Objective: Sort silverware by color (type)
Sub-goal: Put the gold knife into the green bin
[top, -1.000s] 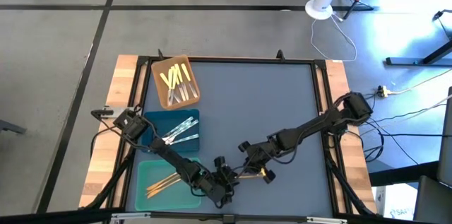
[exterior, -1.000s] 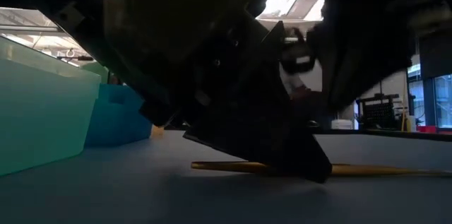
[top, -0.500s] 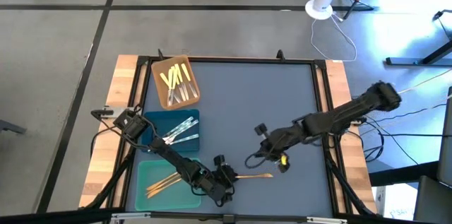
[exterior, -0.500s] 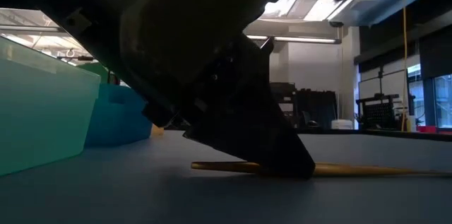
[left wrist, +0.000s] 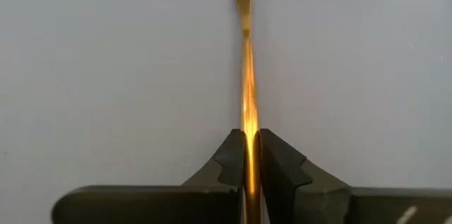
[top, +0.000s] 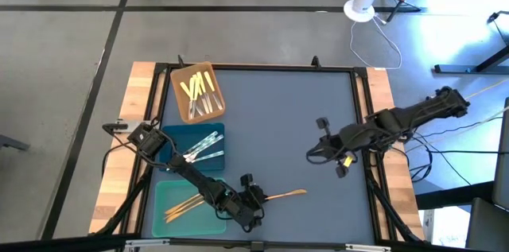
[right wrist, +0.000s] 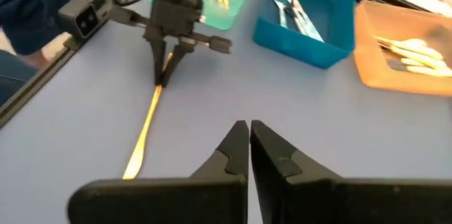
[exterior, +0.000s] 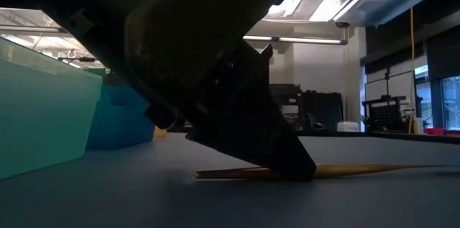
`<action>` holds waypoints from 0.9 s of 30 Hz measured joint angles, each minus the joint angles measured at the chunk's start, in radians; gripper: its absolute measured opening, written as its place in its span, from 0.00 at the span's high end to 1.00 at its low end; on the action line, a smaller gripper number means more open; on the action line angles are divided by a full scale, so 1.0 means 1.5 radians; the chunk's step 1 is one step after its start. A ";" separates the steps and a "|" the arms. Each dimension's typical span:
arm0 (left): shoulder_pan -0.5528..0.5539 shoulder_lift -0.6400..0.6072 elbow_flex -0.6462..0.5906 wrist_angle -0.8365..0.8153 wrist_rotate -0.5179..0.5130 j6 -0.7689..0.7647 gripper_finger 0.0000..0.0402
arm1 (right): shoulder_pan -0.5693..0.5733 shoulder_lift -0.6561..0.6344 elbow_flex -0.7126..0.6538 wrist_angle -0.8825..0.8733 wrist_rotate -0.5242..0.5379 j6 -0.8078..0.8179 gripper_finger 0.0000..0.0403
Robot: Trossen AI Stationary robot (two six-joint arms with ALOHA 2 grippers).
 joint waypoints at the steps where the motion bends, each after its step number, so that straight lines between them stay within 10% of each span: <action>1: 0.000 0.000 0.000 0.001 -0.001 0.000 0.95 | 0.000 -0.009 0.000 -0.007 0.005 0.003 0.99; 27: 0.000 -0.031 -0.003 0.015 -0.029 -0.002 0.95 | -0.001 -0.024 0.000 -0.020 0.008 0.014 0.99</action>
